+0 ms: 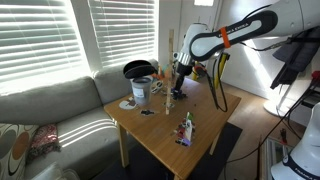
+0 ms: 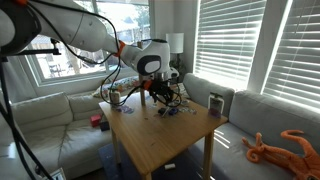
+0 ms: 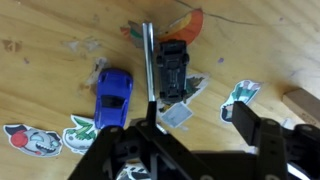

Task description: Pick up the black object and put it near the bottom right corner of the table

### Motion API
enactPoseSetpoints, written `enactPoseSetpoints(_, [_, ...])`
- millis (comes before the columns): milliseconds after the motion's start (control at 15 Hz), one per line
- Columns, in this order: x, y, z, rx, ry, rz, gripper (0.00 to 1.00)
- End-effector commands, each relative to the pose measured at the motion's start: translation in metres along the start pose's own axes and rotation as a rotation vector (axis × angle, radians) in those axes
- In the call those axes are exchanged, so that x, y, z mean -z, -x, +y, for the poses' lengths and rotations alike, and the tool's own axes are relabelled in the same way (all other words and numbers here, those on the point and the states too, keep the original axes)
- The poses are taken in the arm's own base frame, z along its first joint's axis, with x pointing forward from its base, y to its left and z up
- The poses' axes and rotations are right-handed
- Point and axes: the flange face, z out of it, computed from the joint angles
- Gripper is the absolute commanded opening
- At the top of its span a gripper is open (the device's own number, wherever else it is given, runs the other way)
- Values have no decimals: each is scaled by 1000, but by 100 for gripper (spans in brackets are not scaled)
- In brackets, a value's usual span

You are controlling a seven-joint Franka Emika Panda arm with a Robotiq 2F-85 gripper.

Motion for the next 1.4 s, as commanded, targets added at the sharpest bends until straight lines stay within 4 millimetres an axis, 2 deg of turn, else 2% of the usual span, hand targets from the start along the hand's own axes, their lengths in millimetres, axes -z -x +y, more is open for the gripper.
enactPoseSetpoints(0, [-8,1,-2,-2,-13,-68,81])
enactPoseSetpoints(200, [-11,7,4,-25,-10,-93,76])
enactPoseSetpoints(467, [-11,8,11,-33,12,-98,75])
enactPoseSetpoints(600, [-14,6,11,-24,15,-100,76])
enactPoseSetpoints(933, [-17,4,8,-14,16,-102,69])
enactPoseSetpoints(1067, [-18,4,7,-10,16,-104,61])
enactPoseSetpoints(1133, [-18,4,7,-9,16,-106,43])
enactPoseSetpoints(1333, [-19,4,7,-6,18,-112,19])
